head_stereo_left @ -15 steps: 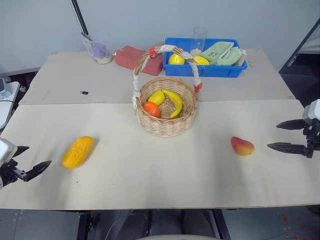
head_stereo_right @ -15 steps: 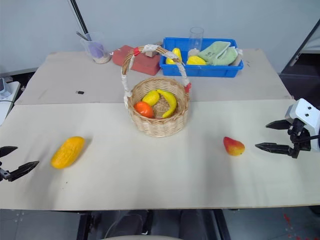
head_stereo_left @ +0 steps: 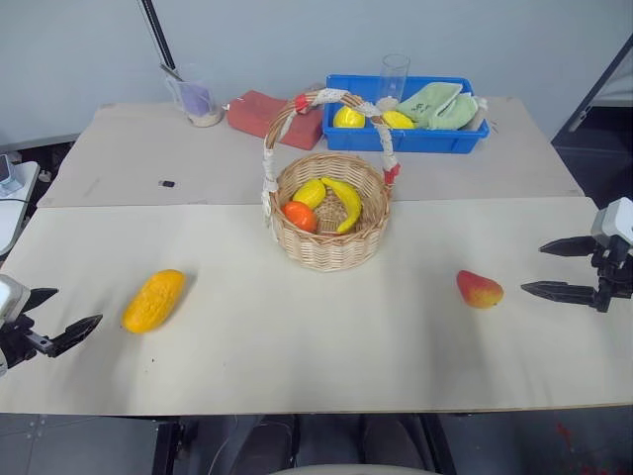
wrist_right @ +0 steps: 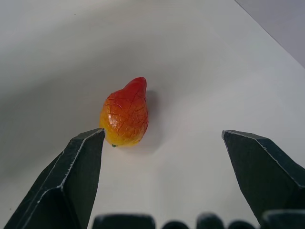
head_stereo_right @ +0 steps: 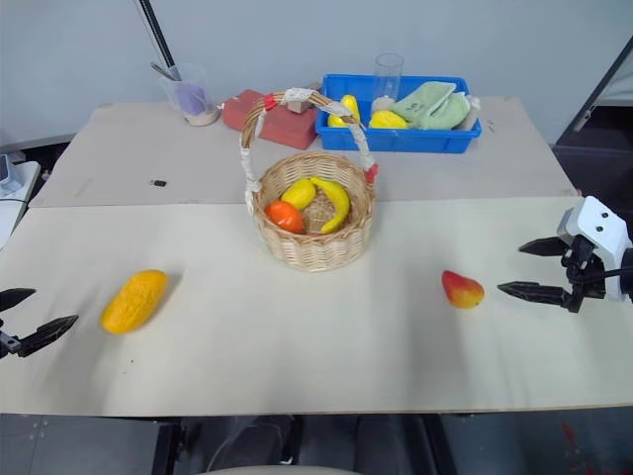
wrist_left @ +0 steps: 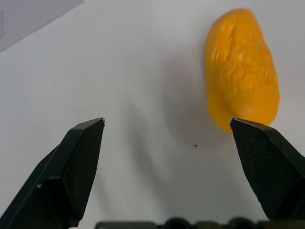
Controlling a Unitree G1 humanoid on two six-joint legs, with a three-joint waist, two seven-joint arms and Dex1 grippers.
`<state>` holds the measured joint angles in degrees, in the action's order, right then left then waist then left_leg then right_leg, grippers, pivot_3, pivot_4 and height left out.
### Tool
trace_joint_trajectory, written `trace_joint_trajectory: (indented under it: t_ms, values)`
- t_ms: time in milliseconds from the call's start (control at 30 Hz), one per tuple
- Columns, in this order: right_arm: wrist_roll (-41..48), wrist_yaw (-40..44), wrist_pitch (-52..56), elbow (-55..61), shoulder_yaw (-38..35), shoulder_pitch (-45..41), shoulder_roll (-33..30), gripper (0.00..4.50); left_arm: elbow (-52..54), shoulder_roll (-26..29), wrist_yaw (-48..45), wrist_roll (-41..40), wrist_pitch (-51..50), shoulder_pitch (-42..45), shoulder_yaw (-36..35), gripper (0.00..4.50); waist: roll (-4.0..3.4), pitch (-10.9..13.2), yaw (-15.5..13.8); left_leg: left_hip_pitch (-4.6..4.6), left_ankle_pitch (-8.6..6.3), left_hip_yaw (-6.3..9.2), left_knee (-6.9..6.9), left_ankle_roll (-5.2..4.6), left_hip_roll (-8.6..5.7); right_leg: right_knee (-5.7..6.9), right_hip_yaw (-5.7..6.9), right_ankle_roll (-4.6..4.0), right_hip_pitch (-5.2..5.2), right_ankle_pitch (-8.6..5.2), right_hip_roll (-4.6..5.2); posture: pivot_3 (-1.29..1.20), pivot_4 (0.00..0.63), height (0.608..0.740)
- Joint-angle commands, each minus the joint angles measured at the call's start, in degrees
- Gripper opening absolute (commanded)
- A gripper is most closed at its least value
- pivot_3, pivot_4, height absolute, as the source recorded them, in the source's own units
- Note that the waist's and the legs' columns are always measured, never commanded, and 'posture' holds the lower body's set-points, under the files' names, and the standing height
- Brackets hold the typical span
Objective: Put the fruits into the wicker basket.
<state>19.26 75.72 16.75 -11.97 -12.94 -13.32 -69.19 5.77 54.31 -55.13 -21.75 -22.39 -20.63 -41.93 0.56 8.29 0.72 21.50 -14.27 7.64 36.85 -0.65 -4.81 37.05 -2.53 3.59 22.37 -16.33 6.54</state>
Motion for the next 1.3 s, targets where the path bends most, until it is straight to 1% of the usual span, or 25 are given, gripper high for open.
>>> trace_joint_trajectory:
  t_ms: [33,267,467,800,933,1067,1200,1300]
  values:
    - [0.11,-0.27,-0.63,1.16,-1.24,-1.16,-0.18,4.36,-0.10,-0.07,-0.30,-0.45,1.11,0.40,-2.67,4.50,0.00,0.00,0.01,0.00,0.00,0.00,0.00,0.00,0.00,0.00,0.00,0.00,0.00,0.00,0.00,0.00,0.150,0.740]
    - [0.02,-0.61,-0.73,1.31,-1.10,-1.01,0.04,4.36,-0.13,-0.39,0.05,-0.29,0.53,0.89,-2.78,4.50,0.00,0.00,0.01,0.00,0.00,0.00,0.00,0.00,0.00,0.00,0.00,0.00,0.00,0.00,0.00,0.00,0.150,0.740]
    - [-0.19,-1.34,-1.23,0.78,-0.93,-1.81,0.67,4.36,-0.19,-0.93,0.23,-2.11,-1.04,2.31,-3.18,4.50,0.00,0.00,0.02,0.00,0.00,0.00,0.00,0.00,0.00,0.00,0.00,0.00,0.00,0.00,0.00,0.00,0.150,0.740]
    - [-1.29,-1.39,-2.86,-0.23,0.25,-4.00,2.09,4.36,2.58,-1.65,-0.33,-3.60,-3.18,0.87,-4.43,4.50,0.00,0.00,0.03,0.00,0.00,0.00,0.00,0.00,0.00,0.01,0.00,0.00,0.01,0.00,-0.02,0.00,0.150,0.740]
    - [0.64,0.75,-1.27,4.93,1.37,-5.60,2.20,4.36,5.48,-2.21,-0.90,-6.29,-6.67,-0.07,-4.79,4.50,-0.02,0.01,0.06,0.00,0.00,0.00,0.00,0.00,0.00,0.01,-0.01,0.00,0.01,0.00,-0.01,0.00,0.150,0.740]
    - [5.40,1.74,3.36,14.18,3.44,-9.74,4.24,4.36,8.73,-3.31,-0.39,-8.20,-9.26,-0.55,-3.77,4.50,-0.02,0.01,0.32,0.00,-0.01,0.00,0.00,0.01,0.11,0.01,-0.01,0.00,0.01,0.00,-0.06,0.00,0.150,0.740]
    - [12.29,1.44,11.45,22.26,5.53,-15.01,7.25,4.36,9.88,-4.26,2.24,-8.09,-10.47,1.96,-0.32,4.50,-0.02,0.01,0.08,0.00,-0.02,0.00,0.00,0.04,0.20,0.00,0.00,-0.01,0.01,0.00,-0.09,0.00,0.150,0.740]
    - [18.18,0.66,17.50,26.92,6.10,-18.34,9.32,4.36,9.88,-5.35,5.09,-7.57,-12.16,4.77,3.90,4.50,-0.01,0.01,-0.51,0.03,-0.03,0.00,0.00,0.06,0.20,-0.02,0.03,-0.02,0.01,0.01,-0.08,0.00,0.150,0.740]
